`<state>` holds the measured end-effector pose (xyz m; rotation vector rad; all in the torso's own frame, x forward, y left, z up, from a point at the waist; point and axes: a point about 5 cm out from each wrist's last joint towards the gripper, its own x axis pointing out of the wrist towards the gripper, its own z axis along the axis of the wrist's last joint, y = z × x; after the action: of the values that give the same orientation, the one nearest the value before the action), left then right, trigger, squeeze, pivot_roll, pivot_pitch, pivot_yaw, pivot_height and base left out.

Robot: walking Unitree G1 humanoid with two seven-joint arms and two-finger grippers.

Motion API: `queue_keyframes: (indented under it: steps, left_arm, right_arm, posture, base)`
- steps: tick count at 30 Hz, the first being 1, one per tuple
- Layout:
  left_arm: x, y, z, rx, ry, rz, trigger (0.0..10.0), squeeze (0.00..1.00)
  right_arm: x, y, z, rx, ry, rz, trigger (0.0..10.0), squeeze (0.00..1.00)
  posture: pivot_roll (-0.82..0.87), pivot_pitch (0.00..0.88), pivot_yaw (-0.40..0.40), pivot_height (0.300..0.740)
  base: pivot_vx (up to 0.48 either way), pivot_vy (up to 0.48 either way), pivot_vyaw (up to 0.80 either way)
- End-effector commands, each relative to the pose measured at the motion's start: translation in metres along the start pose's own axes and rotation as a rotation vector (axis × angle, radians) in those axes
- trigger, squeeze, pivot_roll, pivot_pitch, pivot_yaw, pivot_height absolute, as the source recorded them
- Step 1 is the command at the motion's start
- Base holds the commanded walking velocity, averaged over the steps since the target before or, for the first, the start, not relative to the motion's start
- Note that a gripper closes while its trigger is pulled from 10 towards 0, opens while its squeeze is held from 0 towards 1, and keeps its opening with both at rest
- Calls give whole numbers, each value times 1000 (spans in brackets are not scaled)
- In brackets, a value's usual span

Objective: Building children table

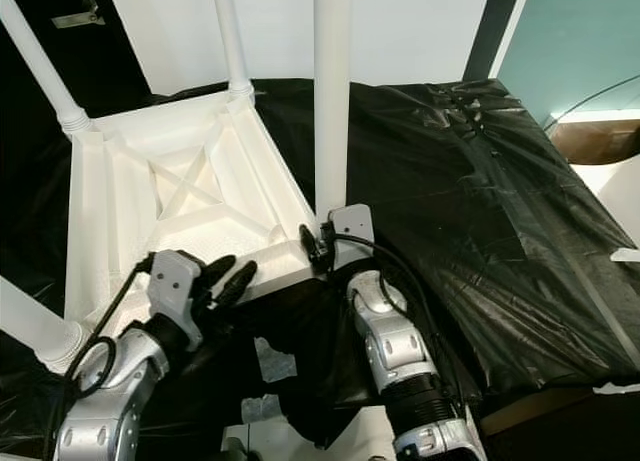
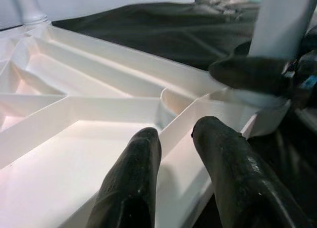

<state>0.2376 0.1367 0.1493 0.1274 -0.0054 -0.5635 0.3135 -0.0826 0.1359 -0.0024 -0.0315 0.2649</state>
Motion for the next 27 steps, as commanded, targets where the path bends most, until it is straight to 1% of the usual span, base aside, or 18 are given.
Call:
queue_keyframes:
  steps: [1, 4, 5, 6, 7, 8, 10, 11, 12, 13, 15, 17, 19, 21, 22, 23, 26, 27]
  left_arm:
    - [0, 3, -3, 25, 11, 19, 10000, 0]
    - [0, 3, -3, 37, 12, 19, 10000, 0]
    - [1, 4, -3, 41, 13, 23, 10000, 0]
    - [1, 4, -3, 41, 13, 23, 10000, 0]
    - [2, 3, -2, 30, 12, 18, 10000, 0]
    - [2, 3, -2, 21, 11, 15, 10000, 0]
    - [2, 3, -2, 21, 11, 15, 10000, 0]
    - [2, 2, -1, 19, 5, 15, 10000, 0]
    - [3, 3, 0, 14, -1, 15, 10000, 0]
    - [3, 3, 0, 14, -1, 15, 10000, 0]
    - [3, 3, 1, 16, -5, 16, 10000, 0]
    - [4, 3, 2, 9, -10, 14, 10000, 0]
    - [5, 0, 1, -2, -13, -2, 10000, 0]
    - [6, -3, -1, 6, -7, 0, 10000, 0]
    - [6, -3, -1, 6, -7, 0, 10000, 0]
    - [7, -6, -2, 20, -7, -3, 10000, 0]
    - [10, -12, -5, 20, -6, -14, 10000, 0]
    - [10, -12, -5, 20, -6, -14, 10000, 0]
  right_arm:
    - [-6, -11, -14, -41, 78, -65, 0, 0]
    - [-6, -11, -14, -43, 81, -66, 0, 0]
    - [-6, -11, -12, -47, 66, -54, 3451, 0]
    - [-6, -11, -12, -47, 66, -54, 3451, 0]
    - [-5, -13, -6, -48, 25, -35, 10000, 0]
    - [-5, -15, -3, -48, 5, -30, 10000, 0]
    - [-5, -15, -3, -48, 5, -30, 10000, 0]
    - [-5, -19, 0, -29, -12, -11, 10000, 435]
    - [-4, -24, 4, -15, -36, 26, 10000, 1000]
    - [-4, -24, 4, -15, -36, 26, 10000, 1000]
    - [-3, -29, 7, -12, -54, 49, 10000, 1000]
    - [-4, -36, 12, -4, -82, 146, 10000, 1000]
    - [-6, -37, 14, 17, -89, 268, 10000, 1000]
    - [-8, -38, 17, 15, -96, 351, 10000, 1000]
    - [-8, -38, 17, 15, -96, 351, 10000, 1000]
    - [-7, -38, 19, 7, -95, 393, 10000, 0]
    - [-5, -40, 23, -11, -97, 499, 10000, 0]
    - [-5, -40, 23, -11, -97, 499, 10000, 0]
  posture:
    - [120, 66, -11, 740]
    - [120, 66, -11, 740]
    - [115, 68, -8, 740]
    - [115, 68, -8, 740]
    - [112, 73, -6, 740]
    - [111, 73, -6, 740]
    - [111, 73, -6, 740]
    - [113, 73, -8, 740]
    - [113, 75, -10, 740]
    - [113, 75, -10, 740]
    - [110, 75, -11, 740]
    - [110, 74, -18, 740]
    - [108, 73, -19, 740]
    - [107, 73, -19, 740]
    - [107, 73, -19, 740]
    - [107, 74, -20, 740]
    - [112, 74, -24, 740]
    - [112, 74, -24, 740]
  base:
    - [0, 0, 0]
    - [0, 0, 0]
    - [0, 0, 0]
    - [0, 0, 0]
    - [0, 0, 0]
    - [0, 0, 0]
    - [0, 0, 0]
    - [0, 0, 0]
    - [0, 0, 0]
    - [0, 0, 0]
    - [0, 0, 0]
    - [0, 0, 0]
    - [0, 0, 0]
    - [0, 0, 0]
    - [0, 0, 0]
    - [0, 0, 0]
    - [0, 0, 0]
    - [0, 0, 0]
